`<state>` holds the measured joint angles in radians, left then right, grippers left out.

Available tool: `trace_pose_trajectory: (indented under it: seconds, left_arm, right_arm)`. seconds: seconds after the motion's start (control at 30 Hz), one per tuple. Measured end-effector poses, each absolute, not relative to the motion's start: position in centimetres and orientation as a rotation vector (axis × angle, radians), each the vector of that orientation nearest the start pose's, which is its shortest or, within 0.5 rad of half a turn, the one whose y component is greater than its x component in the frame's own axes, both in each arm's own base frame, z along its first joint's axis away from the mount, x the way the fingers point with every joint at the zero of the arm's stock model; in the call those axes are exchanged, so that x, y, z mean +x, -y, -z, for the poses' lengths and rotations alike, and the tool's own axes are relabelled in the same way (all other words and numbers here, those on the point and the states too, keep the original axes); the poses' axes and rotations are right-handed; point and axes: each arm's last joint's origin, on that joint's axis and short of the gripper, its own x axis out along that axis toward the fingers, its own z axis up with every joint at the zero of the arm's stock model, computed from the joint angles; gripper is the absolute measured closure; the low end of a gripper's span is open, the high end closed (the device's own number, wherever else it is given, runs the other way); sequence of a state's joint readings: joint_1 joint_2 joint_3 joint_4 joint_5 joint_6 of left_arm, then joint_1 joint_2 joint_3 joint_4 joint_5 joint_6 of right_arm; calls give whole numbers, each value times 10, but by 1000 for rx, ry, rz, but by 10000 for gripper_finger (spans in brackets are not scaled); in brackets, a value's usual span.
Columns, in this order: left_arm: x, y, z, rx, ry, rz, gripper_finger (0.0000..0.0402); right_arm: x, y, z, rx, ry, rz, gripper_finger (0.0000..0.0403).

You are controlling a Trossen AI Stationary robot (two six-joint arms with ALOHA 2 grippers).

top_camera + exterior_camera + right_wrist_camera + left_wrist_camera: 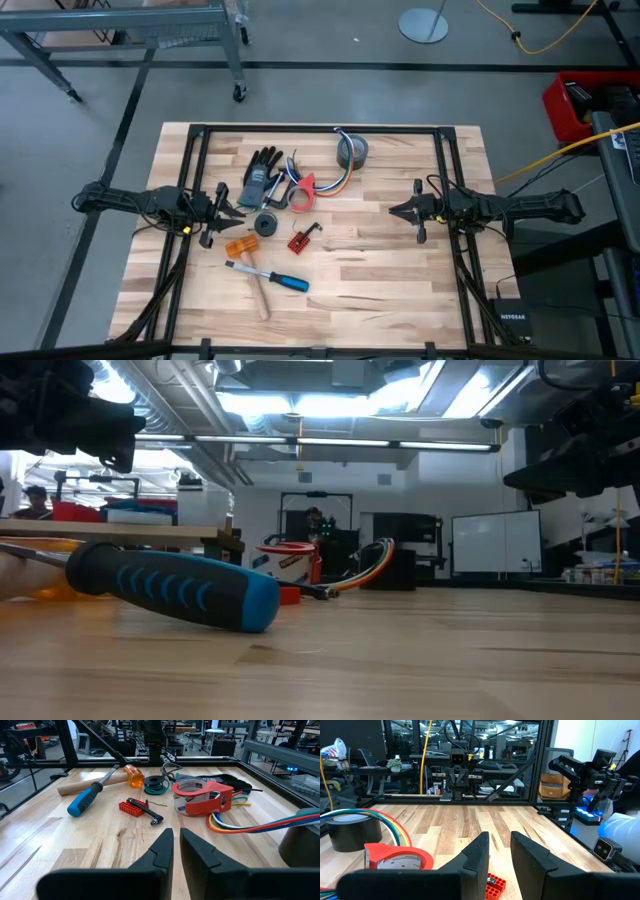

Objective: Coil cords

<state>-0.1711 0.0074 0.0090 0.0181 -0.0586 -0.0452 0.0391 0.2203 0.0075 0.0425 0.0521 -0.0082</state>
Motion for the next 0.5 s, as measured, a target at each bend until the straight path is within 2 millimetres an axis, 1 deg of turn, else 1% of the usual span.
trace_pose_trajectory:
  seconds: [0.33, 0.5]
  left_arm:
    - [96, 15, -168, -47, 17, 113, 329]
    - [96, 15, -168, -47, 17, 113, 329]
  right_arm:
    - [110, -3, -153, -12, -158, 10, 365]
    - [110, -5, -154, 37, -150, -65, 365]
